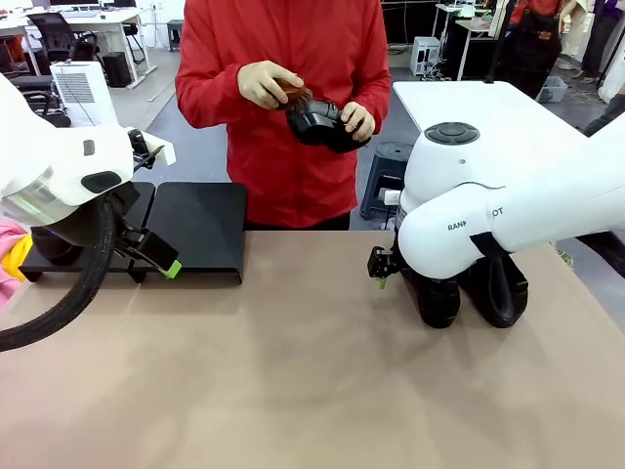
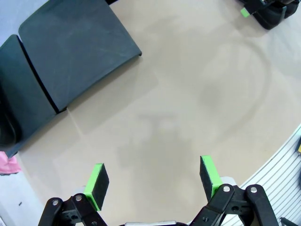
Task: Organize the shoes by placing them on the stand.
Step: Pick up one Shoe and place it in the middle of the table.
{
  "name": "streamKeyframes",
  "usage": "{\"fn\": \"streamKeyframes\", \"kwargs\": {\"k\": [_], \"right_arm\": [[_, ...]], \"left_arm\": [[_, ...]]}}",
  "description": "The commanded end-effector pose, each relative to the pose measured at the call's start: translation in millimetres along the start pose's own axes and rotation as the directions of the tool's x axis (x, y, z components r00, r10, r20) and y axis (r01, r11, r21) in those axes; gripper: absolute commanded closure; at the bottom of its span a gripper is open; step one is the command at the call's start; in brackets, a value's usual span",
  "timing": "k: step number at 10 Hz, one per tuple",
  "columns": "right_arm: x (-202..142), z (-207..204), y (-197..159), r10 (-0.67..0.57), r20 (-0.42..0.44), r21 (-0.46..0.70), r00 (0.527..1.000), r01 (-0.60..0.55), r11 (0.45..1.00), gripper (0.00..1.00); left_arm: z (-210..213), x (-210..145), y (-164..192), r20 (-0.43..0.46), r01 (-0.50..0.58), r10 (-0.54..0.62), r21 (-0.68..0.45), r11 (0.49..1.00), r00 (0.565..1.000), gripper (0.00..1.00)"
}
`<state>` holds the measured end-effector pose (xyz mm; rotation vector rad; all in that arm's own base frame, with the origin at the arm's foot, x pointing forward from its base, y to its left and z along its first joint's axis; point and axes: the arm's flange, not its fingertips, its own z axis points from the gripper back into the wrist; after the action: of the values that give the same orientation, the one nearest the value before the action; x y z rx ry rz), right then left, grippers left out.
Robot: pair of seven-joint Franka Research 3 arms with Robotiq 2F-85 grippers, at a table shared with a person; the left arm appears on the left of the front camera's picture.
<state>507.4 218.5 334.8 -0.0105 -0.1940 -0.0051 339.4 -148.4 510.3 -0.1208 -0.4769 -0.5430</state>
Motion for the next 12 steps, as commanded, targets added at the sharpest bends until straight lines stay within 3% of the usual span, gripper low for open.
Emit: {"fn": "streamKeyframes", "kwargs": {"k": [1,4,5,12], "right_arm": [[7.8,-5.1,5.2,0.017,-0.002,-0.025,1.0,-0.017,1.0,0.3],[8.2,-9.2,2.3,0.029,-0.01,-0.04,1.0,-0.03,0.999,0.89],[8.2,-9.0,0.5,0.03,-0.008,-0.04,0.999,-0.031,0.999,1.0],[8.2,7.3,-10.0,-0.031,-0.016,-0.055,0.999,0.03,0.998,1.0]], "left_arm": [[-0.6,-1.6,2.6,0.009,0.006,-0.006,-0.017,1.0,1.0,0.0],[-0.6,-1.6,2.6,0.009,0.006,-0.006,-0.017,1.0,1.0,0.0],[-0.6,-1.6,2.6,0.009,0.006,-0.006,-0.017,1.0,1.0,0.0],[-0.6,-1.6,2.6,0.009,0.006,-0.006,-0.017,1.0,1.0,0.0]]}}
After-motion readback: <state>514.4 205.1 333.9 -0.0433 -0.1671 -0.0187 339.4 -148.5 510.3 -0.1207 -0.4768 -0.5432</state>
